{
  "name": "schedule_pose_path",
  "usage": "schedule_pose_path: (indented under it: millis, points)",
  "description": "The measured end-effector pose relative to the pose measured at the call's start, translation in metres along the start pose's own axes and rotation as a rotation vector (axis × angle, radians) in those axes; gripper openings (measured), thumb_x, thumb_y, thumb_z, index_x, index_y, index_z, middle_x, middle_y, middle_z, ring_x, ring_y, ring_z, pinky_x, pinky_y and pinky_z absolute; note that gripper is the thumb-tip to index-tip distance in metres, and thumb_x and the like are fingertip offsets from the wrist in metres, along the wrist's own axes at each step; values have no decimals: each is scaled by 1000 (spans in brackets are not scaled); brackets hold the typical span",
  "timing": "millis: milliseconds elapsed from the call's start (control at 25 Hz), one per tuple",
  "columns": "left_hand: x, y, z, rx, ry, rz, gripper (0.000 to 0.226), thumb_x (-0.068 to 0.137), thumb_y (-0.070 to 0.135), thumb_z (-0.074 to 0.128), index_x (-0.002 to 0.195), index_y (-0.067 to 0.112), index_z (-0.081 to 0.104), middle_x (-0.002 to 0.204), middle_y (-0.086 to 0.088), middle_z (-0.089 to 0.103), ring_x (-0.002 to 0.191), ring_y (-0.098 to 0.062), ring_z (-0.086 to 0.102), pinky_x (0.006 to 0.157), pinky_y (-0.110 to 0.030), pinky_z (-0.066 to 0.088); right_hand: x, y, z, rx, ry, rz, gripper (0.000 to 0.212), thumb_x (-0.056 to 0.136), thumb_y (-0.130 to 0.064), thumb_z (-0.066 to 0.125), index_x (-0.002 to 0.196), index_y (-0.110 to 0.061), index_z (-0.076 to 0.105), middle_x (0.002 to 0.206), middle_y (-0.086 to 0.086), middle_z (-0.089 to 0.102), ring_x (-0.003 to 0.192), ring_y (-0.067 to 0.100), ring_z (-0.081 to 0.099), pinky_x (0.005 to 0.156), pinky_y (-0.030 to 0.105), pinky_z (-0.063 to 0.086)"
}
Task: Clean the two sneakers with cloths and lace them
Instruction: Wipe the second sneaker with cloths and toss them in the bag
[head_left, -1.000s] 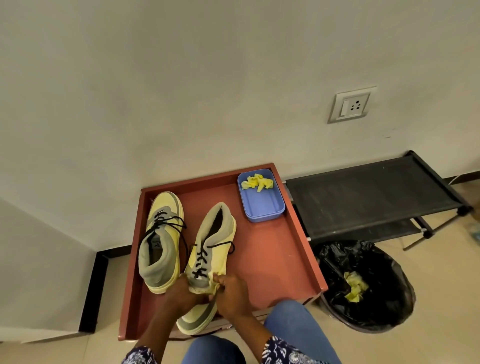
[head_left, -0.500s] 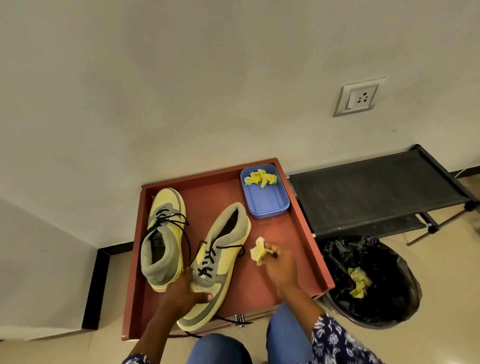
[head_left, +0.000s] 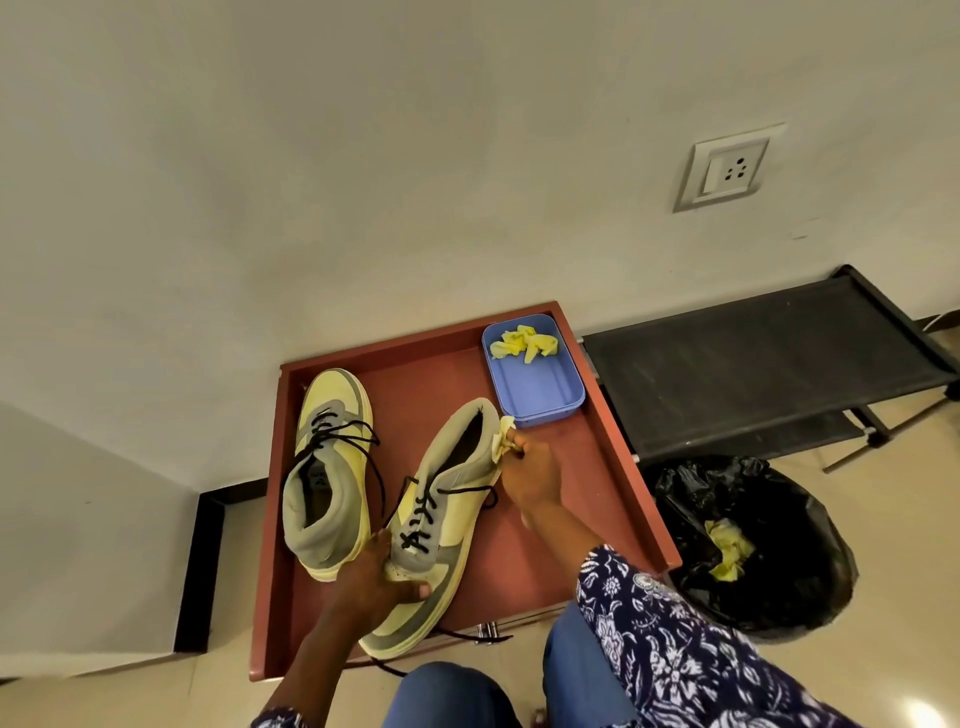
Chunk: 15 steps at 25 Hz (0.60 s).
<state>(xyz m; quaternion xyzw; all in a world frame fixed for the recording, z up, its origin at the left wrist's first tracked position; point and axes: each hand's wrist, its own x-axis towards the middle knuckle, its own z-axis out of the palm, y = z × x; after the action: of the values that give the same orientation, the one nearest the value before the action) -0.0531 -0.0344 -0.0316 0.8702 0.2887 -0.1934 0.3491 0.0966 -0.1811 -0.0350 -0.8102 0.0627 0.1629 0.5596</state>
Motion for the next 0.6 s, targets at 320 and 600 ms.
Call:
schedule_pose_path:
  millis: [320, 600]
  points:
    - [-6, 6, 0, -8, 39, 25, 92, 73, 32, 76, 144, 12, 23, 147, -5, 37, 134, -23, 35, 106, -27, 29, -53, 19, 27, -72, 41, -17, 32, 89, -2, 52, 118, -7, 62, 114, 14, 64, 106, 27, 59, 87, 22, 40]
    - [-7, 10, 0, -14, 51, 32, 88, 70, 29, 79, 141, 11, 30, 141, -6, 44, 129, -24, 42, 101, -26, 33, -101, 34, 46, -81, -37, -54, 28, 94, -11, 50, 120, -8, 61, 108, 4, 55, 92, 9, 48, 72, 0, 33]
